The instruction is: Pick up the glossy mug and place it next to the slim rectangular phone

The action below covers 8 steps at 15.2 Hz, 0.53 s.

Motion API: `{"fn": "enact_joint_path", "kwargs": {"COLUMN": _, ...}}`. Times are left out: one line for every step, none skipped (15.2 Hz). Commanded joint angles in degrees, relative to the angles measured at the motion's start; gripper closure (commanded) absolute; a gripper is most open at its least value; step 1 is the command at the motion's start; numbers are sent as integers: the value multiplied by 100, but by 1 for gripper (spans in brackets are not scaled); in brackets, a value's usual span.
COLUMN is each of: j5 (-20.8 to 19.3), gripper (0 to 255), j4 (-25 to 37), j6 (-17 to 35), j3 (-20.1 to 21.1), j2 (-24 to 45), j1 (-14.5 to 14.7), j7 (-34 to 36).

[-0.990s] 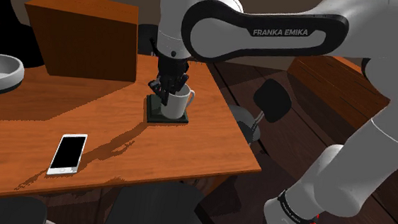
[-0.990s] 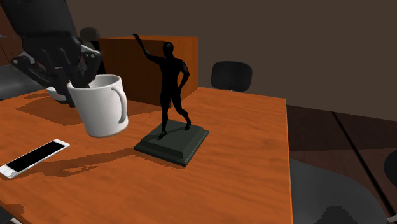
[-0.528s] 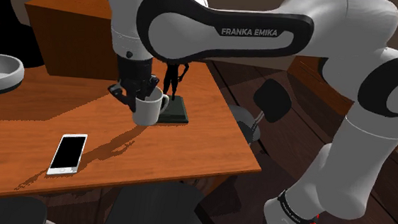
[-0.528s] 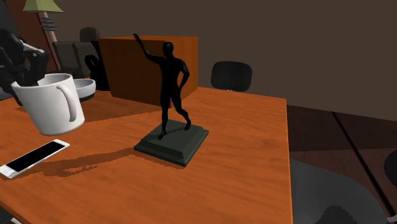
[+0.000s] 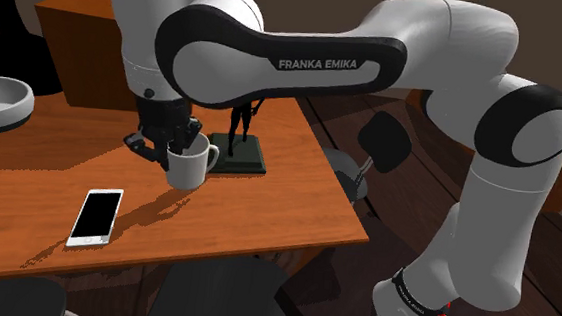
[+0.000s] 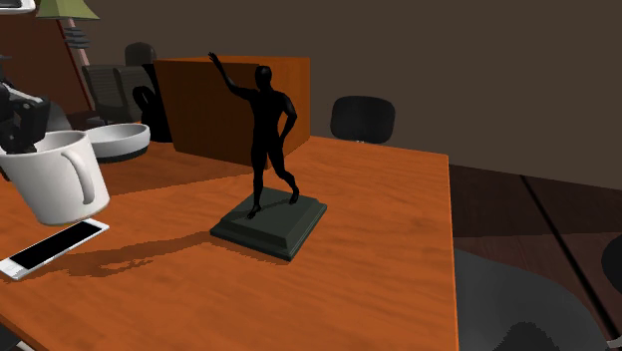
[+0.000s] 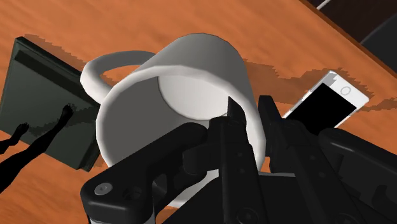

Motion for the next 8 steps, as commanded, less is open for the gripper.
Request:
{"fn": "enact_joint_path", "kwargs": {"j5": -11, "gripper": 255, "j4": -133, "j6": 144, "j3": -5, "j2": 10, "j1": -9, "j7": 22}}
{"fn": "enact_joint_path", "kwargs": {"j5": -15, "gripper": 255, "j4": -208, "j6": 220, "j3": -8, "j2": 12, "j1": -17, "j7": 31}}
{"fn": "enact_joint_path", "kwargs": {"j5": -19, "gripper": 255, "j4": -281, "j6": 294, "j3": -11, "j2": 15, "j1": -24, "j7": 40}}
{"fn": "enact_joint_path", "kwargs": {"j5": -25, "gripper": 255, "j4": -352, "j6": 368, "j3": -14, "j2": 20, "j1": -31, "j7": 49}}
{"fn": "enact_joint_path", "kwargs": {"j5": -31, "gripper": 255, "j4": -421, "j6": 441, "j3": -18, "j2": 26, "j1": -37, "j7": 59}}
{"fn": "enact_joint_path", "kwargs": {"j5": -38, "gripper": 255, "j4": -487, "j6": 514, "j3": -22, "j2": 34, "j1": -42, "j7": 69}}
{"fn": "enact_joint_path", "kwargs": {"j5": -46, "gripper": 255, "j4": -552, "j6": 586, "j3": -26, "j2": 43, "j1": -47, "j7": 79}}
{"fn": "enact_joint_path", "kwargs": {"j5": -55, "gripper": 255, "j4": -615, "j6": 657, "j3": -30, "j2": 54, "j1": -51, "j7": 90}}
